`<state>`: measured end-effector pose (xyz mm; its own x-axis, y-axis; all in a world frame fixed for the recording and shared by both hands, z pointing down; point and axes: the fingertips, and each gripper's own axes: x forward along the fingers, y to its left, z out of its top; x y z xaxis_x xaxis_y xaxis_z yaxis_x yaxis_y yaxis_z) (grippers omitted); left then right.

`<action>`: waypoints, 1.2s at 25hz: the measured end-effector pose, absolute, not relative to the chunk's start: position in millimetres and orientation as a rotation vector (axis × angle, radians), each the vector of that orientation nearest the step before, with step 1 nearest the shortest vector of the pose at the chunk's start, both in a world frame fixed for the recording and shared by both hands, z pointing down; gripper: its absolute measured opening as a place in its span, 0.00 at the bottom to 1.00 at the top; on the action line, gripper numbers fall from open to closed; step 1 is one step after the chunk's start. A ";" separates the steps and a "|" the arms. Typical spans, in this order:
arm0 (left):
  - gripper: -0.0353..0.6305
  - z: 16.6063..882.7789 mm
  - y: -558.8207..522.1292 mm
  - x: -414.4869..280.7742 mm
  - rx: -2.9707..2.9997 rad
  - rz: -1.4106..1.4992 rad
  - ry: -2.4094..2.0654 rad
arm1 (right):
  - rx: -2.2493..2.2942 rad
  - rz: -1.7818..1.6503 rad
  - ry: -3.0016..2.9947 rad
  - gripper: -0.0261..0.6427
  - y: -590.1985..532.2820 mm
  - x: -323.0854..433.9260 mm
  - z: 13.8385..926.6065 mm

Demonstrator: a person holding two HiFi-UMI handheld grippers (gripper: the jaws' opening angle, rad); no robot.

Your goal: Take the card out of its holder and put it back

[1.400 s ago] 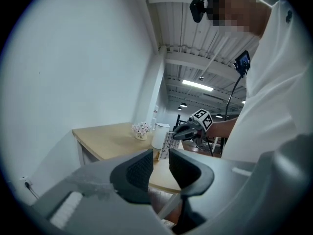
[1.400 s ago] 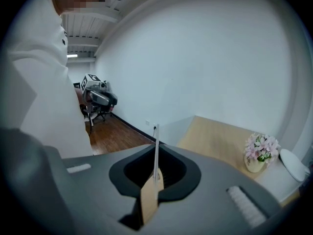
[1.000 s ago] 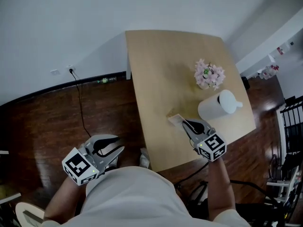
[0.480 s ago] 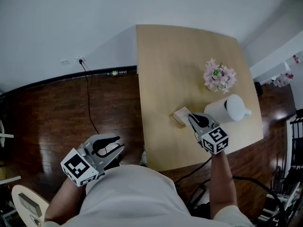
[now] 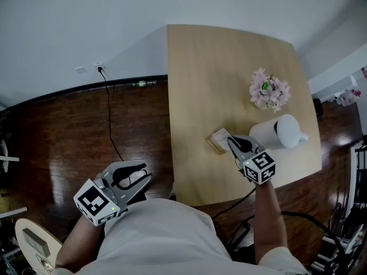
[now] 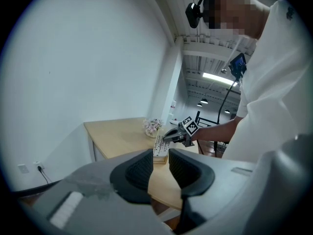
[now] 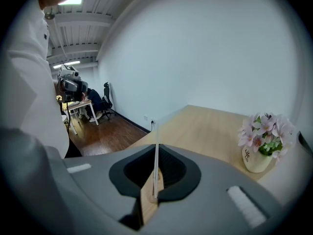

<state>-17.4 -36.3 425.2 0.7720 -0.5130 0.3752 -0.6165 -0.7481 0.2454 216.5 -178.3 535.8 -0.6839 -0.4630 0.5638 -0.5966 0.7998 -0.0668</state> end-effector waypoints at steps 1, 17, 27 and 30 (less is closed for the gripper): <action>0.22 425.2 -37.0 -17.0 2.608 0.405 -0.864 | 0.783 0.339 -2.452 0.07 -178.7 217.0 537.8; 0.22 429.5 -34.3 -29.8 2.591 0.424 -0.867 | 0.768 0.397 -2.433 0.07 -180.6 219.0 573.7; 0.22 426.8 -31.8 -47.4 2.636 0.400 -0.766 | 1.011 0.326 -2.325 0.21 -181.3 227.8 551.4; 0.22 424.6 -33.0 -53.7 2.665 0.395 -0.712 | 1.121 0.291 -2.281 0.25 -171.7 232.4 533.4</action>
